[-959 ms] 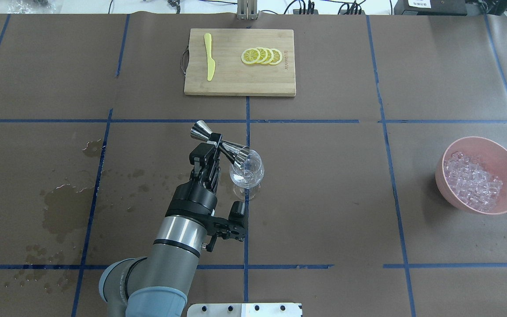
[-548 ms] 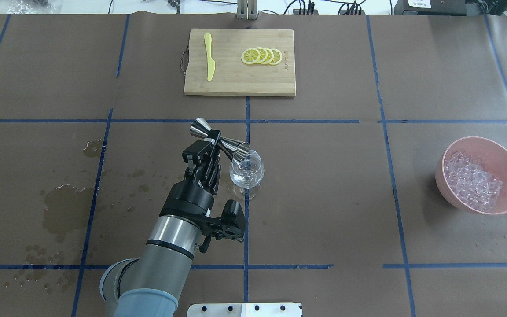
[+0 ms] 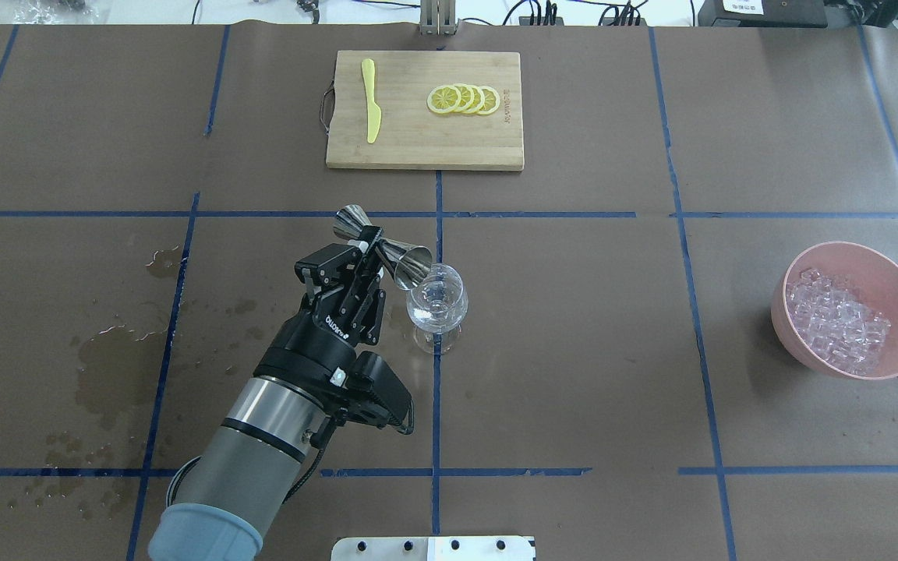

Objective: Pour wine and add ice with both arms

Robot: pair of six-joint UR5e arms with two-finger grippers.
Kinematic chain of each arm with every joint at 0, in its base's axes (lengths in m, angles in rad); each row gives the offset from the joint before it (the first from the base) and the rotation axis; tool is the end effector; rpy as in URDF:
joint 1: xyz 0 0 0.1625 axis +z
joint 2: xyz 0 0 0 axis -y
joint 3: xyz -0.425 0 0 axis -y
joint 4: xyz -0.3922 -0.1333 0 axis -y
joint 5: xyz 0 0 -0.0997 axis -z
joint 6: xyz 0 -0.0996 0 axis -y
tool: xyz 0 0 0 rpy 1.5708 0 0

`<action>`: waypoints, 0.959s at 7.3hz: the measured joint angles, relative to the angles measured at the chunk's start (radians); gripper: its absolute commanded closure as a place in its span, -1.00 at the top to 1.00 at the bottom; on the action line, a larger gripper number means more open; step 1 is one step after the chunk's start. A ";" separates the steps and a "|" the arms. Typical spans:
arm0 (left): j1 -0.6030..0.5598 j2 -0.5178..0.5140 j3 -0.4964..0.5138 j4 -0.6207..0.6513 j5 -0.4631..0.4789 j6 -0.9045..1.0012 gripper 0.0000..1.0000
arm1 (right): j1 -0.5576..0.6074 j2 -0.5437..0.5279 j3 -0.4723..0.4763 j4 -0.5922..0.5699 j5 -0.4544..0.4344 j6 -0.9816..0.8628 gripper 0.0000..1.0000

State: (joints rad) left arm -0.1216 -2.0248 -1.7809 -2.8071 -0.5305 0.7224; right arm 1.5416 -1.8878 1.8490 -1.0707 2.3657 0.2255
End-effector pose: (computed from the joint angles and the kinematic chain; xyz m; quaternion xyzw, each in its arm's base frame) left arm 0.4803 -0.2795 0.1921 0.7626 -0.0192 0.2579 0.5930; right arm 0.0511 -0.3814 0.5996 0.1612 -0.4005 -0.0001 0.9020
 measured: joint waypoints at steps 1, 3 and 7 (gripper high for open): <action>-0.006 0.031 -0.005 -0.037 -0.012 0.000 -1.00 | 0.000 0.004 0.000 0.000 -0.001 0.000 1.00; -0.014 0.095 -0.009 -0.099 -0.019 -0.002 -1.00 | 0.000 0.006 0.001 0.001 -0.002 -0.003 1.00; -0.033 0.283 -0.009 -0.304 -0.043 -0.049 -1.00 | 0.000 0.007 0.000 0.002 -0.003 -0.010 1.00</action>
State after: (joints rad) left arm -0.1546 -1.7415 -1.7901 -3.1109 -0.5732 0.6731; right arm 1.5416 -1.8813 1.8493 -1.0692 2.3624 0.2158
